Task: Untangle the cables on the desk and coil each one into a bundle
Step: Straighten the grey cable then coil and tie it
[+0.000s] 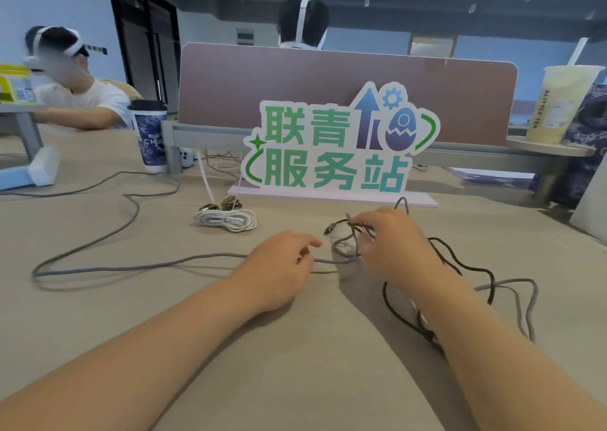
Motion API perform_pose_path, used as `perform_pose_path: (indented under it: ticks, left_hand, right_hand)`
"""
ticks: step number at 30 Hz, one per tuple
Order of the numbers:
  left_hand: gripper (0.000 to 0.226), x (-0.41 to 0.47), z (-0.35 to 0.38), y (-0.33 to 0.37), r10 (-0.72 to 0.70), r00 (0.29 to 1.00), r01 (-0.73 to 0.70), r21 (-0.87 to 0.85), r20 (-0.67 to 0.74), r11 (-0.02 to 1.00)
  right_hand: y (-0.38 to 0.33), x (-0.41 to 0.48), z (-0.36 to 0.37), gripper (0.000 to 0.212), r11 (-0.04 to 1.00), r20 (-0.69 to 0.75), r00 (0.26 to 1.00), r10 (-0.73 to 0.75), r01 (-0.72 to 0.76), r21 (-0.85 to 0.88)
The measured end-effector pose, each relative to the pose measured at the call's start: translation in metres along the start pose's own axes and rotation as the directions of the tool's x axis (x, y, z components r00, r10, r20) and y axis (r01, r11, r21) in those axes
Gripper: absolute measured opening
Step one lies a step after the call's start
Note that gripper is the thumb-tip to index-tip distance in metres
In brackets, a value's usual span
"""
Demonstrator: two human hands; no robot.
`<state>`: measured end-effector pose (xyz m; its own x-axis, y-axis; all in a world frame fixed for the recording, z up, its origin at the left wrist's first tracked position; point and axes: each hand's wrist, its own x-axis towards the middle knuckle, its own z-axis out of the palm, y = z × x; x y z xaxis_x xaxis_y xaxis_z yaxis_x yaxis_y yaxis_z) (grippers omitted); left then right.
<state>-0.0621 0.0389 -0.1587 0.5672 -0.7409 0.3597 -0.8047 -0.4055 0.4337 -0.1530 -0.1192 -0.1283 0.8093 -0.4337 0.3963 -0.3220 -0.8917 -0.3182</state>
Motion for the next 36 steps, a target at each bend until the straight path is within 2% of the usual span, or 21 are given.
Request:
perform_pose_path:
  ticks: [2,4,6,9,13,17,21,25,27,29,30,33,34,36]
  left_hand:
    - [0.031,-0.002,0.006,0.005,0.017,0.999,-0.017,-0.005,0.032,1.000]
    - [0.034,-0.003,0.009,0.004,0.039,0.997,-0.041,0.027,0.070,0.999]
    - [0.029,-0.001,0.008,0.001,0.056,0.997,-0.057,0.023,0.062,0.998]
    - [0.022,0.001,0.005,-0.001,0.088,0.995,-0.089,0.027,0.037,0.996]
    - [0.018,0.004,-0.002,-0.007,0.088,0.993,-0.089,0.004,0.083,0.996]
    - [0.013,0.007,-0.011,-0.019,0.048,0.999,-0.048,0.003,-0.010,0.999]
    - [0.013,0.011,-0.022,-0.036,-0.059,0.989,0.065,0.037,-0.135,0.997]
    - [0.014,0.012,-0.026,-0.045,-0.129,0.961,0.149,0.067,-0.245,0.987]
    - [0.013,0.014,-0.025,-0.043,-0.146,0.950,0.179,0.099,-0.277,0.979]
    - [0.012,0.015,-0.024,-0.044,-0.133,0.957,0.178,0.161,-0.256,0.971]
    - [0.012,0.014,-0.024,-0.047,-0.123,0.965,0.168,0.185,-0.232,0.968]
    - [0.021,0.011,-0.018,-0.048,-0.104,0.980,0.133,0.168,-0.170,0.977]
    - [0.026,0.011,-0.013,-0.046,-0.074,0.986,0.099,0.167,-0.153,0.981]
    - [0.033,0.010,-0.001,-0.034,0.014,0.994,0.002,0.149,-0.109,0.989]
  right_hand:
    - [-0.011,-0.006,0.005,0.026,0.994,0.093,0.994,-0.049,0.039,0.103]
    - [-0.018,-0.010,0.012,0.026,0.993,0.187,0.981,-0.055,0.034,0.114]
    - [-0.022,-0.010,0.018,0.029,0.995,0.204,0.979,-0.005,-0.015,0.097]
    - [-0.018,-0.003,0.021,0.031,0.988,0.135,0.980,0.143,-0.149,0.033]
    - [0.003,0.008,0.022,0.022,0.956,0.164,0.942,0.292,-0.282,-0.080]
    - [0.034,0.014,0.016,0.026,0.908,0.083,0.905,0.418,-0.419,-0.008]
    - [0.054,0.016,0.009,0.036,0.846,-0.030,0.845,0.534,-0.533,0.018]
    - [0.063,0.012,0.003,0.032,0.797,-0.128,0.790,0.600,-0.577,0.178]
    - [0.060,0.009,-0.001,0.027,0.826,-0.244,0.791,0.562,-0.519,0.219]
    - [0.053,0.008,-0.003,0.017,0.887,-0.280,0.842,0.461,-0.432,0.164]
    - [0.046,0.008,-0.004,0.015,0.914,-0.245,0.881,0.405,-0.389,0.111]
    - [0.021,0.005,-0.004,0.059,0.965,-0.058,0.969,0.240,-0.245,-0.093]
    - [0.013,0.003,-0.001,0.064,0.975,-0.014,0.986,0.167,-0.167,-0.144]
    - [0.000,0.000,0.010,0.056,0.982,0.086,0.995,0.041,-0.025,-0.186]
